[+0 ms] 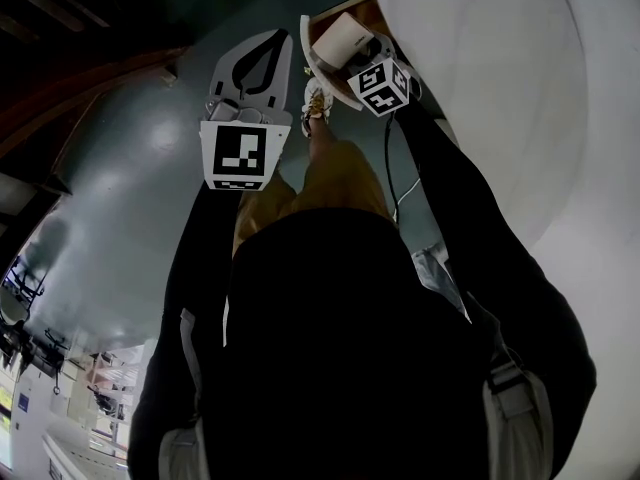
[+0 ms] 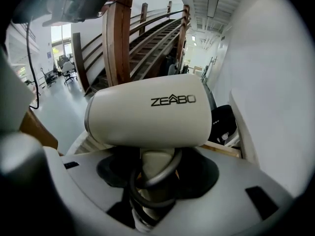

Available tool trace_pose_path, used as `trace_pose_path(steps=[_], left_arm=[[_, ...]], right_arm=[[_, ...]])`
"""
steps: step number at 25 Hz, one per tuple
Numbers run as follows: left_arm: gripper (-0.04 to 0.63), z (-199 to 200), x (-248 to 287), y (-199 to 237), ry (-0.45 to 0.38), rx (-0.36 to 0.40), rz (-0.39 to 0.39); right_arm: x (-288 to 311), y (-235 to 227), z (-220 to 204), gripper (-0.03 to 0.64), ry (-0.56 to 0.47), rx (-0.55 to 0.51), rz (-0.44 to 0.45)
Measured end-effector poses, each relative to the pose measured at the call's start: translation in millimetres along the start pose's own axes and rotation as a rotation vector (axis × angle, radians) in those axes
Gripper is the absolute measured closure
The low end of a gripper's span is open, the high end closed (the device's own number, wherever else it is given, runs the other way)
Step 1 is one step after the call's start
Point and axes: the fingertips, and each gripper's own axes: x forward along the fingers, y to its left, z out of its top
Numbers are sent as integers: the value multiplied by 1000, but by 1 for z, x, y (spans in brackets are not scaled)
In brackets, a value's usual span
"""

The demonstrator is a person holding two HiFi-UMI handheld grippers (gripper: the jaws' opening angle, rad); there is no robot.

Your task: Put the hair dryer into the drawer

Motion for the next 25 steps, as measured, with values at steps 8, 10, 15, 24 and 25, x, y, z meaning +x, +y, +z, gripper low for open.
trace_pose_path(steps=[8,10,15,24,25], left_arm=[[580,-15,2,12,-1,-26,6],[580,-15,5,14,0,-30,4],[580,-22,4,17,12,-45,4],[580,-31,3,21,27,-63,10],[580,-33,2,22,30,-67,11]], right_arm=[[14,2,-7,380,25,16,-56],[17,-2,-13,380,48,18,-74],[25,-6,-17,379,86,21,-81],[50,-8,-33,378,246,-79,-101],[51,-9,-34,377,257,-75,-105]])
